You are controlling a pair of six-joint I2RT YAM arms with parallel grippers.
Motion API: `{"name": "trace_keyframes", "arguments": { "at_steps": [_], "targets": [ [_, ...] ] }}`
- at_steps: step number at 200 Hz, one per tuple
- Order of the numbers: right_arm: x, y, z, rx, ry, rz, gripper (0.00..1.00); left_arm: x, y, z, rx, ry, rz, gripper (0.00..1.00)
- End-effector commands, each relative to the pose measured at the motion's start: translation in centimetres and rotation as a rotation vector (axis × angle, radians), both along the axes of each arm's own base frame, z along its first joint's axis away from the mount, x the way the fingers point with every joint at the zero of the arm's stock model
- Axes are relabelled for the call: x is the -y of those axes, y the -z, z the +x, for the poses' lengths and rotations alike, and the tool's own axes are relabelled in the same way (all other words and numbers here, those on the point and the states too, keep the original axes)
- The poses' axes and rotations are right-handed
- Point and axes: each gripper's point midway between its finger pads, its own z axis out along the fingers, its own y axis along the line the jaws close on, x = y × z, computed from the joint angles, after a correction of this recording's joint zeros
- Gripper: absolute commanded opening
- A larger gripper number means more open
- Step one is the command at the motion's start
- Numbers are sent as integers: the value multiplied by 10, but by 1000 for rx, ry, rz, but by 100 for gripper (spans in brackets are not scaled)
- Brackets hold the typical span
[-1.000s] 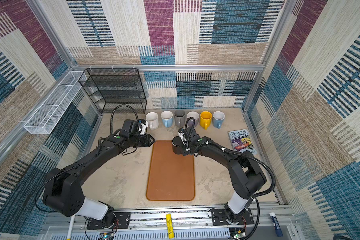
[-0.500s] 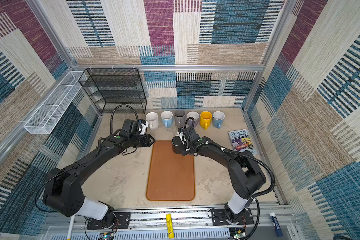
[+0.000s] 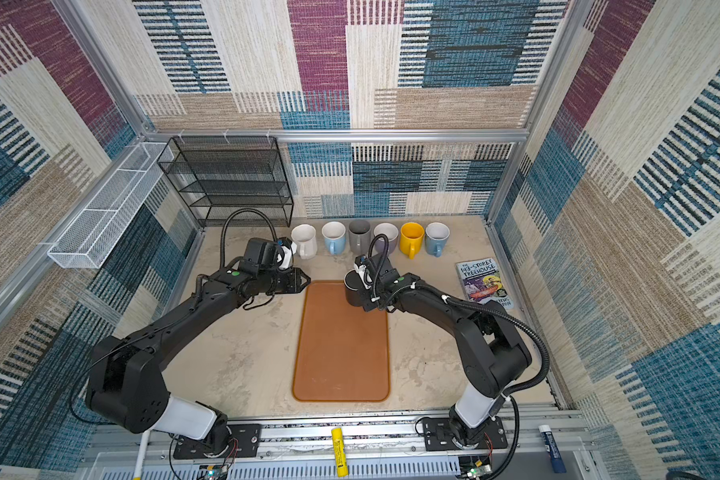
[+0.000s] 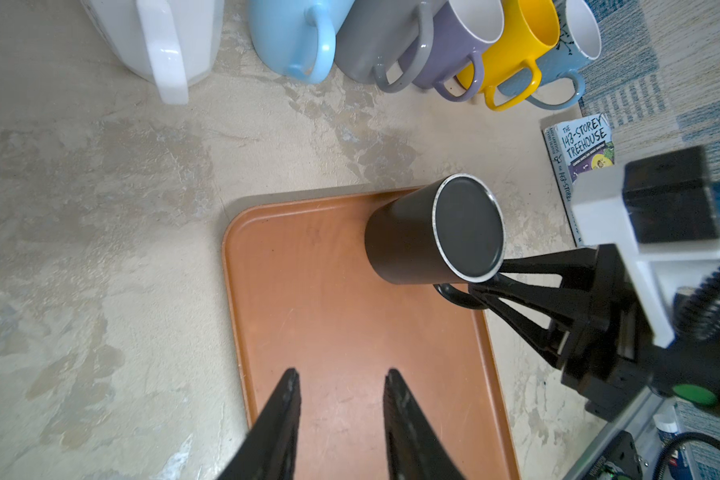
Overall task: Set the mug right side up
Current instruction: 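Lower the right gripper onto the upside-down black mug's handle and close, then lift and tilt the black mug with the right gripper toward the left gripper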
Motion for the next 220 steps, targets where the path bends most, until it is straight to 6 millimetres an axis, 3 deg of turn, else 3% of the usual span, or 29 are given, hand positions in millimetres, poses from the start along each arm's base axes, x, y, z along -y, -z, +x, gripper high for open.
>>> {"name": "trace_keyframes", "arguments": {
  "at_steps": [1,111,220],
  "targets": [
    [-6,-8,6,30,-13,23,18,2,-5,0,10,20,1,35],
    [-20,-34,1,76,-75,124,3,1,-7,-1,13,23,2,36],
    [-44,-68,-9,115,-176,321,0,-2,-16,-8,39,25,-1,35]
  ]
}}
